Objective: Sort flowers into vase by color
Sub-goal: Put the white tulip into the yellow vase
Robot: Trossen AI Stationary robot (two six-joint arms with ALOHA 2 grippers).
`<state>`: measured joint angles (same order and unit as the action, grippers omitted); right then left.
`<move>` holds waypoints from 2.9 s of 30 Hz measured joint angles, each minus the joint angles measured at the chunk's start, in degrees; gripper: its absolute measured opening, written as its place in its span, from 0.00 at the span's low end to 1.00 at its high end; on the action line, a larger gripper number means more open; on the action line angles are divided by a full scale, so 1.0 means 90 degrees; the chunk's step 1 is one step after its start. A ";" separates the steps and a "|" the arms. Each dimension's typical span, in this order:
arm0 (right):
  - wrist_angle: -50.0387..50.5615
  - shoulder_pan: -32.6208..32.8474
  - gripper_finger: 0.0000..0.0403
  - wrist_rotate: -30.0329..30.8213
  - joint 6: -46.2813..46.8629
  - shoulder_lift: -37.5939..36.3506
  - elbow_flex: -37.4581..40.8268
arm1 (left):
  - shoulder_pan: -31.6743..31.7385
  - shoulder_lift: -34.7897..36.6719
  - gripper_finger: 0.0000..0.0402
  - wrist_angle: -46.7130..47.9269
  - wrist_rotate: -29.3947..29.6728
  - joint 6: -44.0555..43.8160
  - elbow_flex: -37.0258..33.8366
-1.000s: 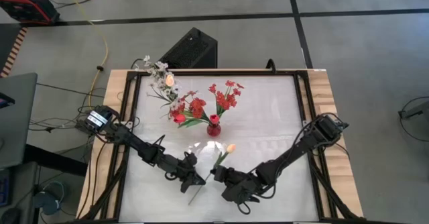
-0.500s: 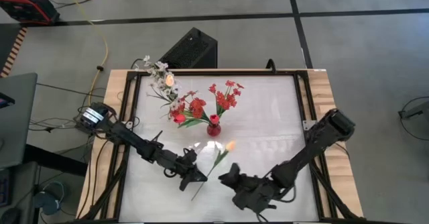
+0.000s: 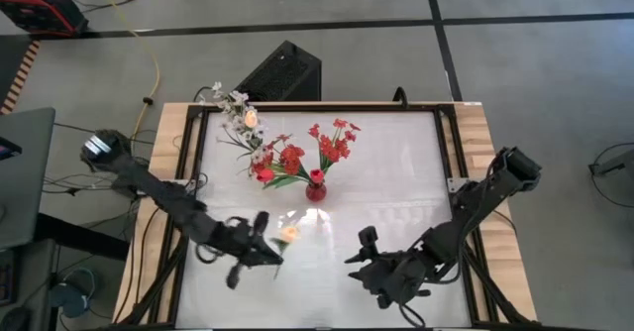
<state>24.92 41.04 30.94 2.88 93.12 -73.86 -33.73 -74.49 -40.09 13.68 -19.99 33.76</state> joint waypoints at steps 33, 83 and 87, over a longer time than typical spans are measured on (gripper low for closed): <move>-0.3175 -0.0522 0.25 -0.0161 -0.0692 -0.0781 0.2443 | -0.0320 0.5115 0.00 0.3171 0.5042 0.4922 0.0000; -0.3150 -0.1669 0.25 -0.1013 -0.1232 -0.0738 0.2445 | 0.5514 0.6584 0.00 0.0662 0.0513 0.2761 -0.3533; -0.3146 -0.1771 0.25 -0.1173 -0.1232 -0.0737 0.2445 | 0.5590 0.6566 0.00 0.0641 0.0340 0.2598 -0.3582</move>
<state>-3.40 25.11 20.38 -8.21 86.49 -51.86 16.58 -15.40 -34.33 16.75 3.40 1.52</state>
